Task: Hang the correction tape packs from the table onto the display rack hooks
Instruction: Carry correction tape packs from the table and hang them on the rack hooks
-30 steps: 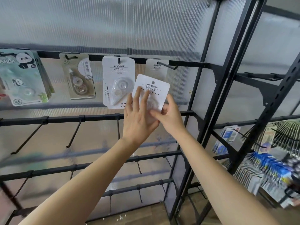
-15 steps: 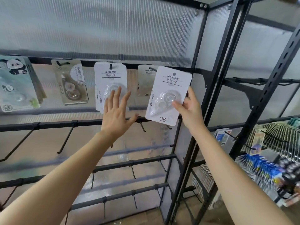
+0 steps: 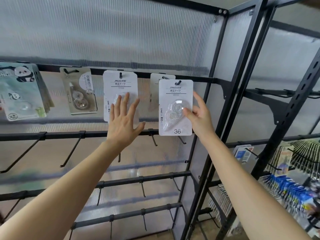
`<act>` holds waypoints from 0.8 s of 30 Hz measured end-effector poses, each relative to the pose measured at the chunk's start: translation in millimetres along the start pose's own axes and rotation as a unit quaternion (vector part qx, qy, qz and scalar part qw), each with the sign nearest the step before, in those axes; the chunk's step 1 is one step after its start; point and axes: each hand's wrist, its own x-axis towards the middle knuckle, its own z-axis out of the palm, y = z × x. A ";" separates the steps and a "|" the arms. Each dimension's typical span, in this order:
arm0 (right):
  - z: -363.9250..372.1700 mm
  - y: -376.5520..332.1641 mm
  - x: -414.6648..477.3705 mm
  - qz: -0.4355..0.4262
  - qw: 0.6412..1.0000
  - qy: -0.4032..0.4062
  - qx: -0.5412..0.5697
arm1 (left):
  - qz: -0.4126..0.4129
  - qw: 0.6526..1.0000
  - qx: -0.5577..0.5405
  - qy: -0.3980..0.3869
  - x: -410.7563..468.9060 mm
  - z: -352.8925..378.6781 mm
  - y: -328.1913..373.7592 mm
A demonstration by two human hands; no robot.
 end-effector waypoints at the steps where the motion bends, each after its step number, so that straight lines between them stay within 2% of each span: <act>1: 2.7 3.2 5.1 0.002 1.000 0.006 -0.013 | 0.003 1.000 0.005 0.005 0.2 0.6 -0.8; 5: 12.3 13.6 25.0 0.016 0.999 0.016 -0.044 | 0.015 1.000 0.019 0.011 0.6 3.0 -4.6; 15: 36.2 29.5 82.0 0.076 0.997 0.007 -0.018 | 0.047 0.996 0.073 0.033 2.5 14.4 -22.0; 24: 48.2 38.5 118.9 0.126 0.988 0.026 -0.086 | 0.071 0.991 0.096 0.058 3.8 19.9 -27.8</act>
